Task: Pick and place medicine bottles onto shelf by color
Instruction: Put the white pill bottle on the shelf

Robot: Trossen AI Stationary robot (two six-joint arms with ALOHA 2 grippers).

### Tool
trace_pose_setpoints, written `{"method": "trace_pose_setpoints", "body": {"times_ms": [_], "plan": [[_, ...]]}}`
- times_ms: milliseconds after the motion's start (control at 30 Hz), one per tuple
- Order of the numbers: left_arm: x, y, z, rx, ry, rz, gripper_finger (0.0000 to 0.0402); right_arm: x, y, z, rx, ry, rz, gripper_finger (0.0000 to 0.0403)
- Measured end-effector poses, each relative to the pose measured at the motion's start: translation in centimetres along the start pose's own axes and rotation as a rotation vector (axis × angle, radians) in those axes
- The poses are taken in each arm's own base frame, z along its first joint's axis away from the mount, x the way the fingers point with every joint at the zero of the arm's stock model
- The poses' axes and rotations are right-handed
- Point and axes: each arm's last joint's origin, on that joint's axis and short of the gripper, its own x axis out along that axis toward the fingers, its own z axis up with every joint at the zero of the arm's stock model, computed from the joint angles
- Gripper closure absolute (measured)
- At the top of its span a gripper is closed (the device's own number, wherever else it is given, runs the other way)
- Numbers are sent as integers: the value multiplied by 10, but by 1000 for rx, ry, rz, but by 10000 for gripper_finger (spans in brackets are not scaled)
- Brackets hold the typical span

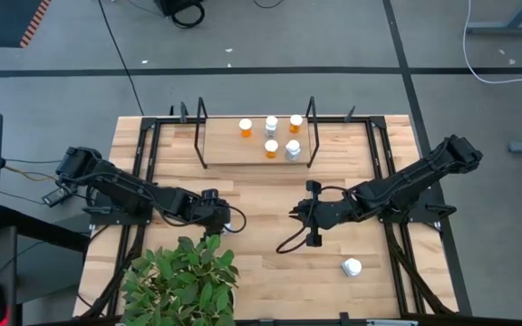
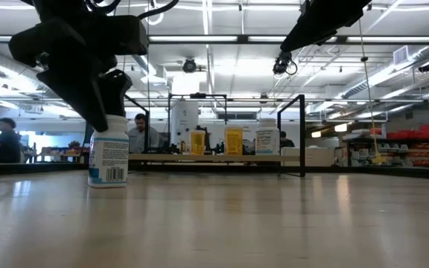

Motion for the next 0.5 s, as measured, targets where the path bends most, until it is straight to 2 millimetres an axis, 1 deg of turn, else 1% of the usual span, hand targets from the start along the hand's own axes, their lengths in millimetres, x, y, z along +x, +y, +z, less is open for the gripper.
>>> {"method": "trace_pose_setpoints", "body": {"times_ms": [167, 400, 433, 500], "plan": [[0, 0, 1, 7, -7, 0, 141, 0, 0, 0, 0, 0, 1, 357], [0, 0, 5, 22, -47, -7, 218, 0, 0, 0, -1, 1, 1, 357], [0, 2, 6, 16, -53, -2, 225, 0, 0, 0, -3, 1, 1, 357], [1, 6, 7, -8, -53, 15, 228, 0, 0, 0, -4, 1, 1, 357]]}}
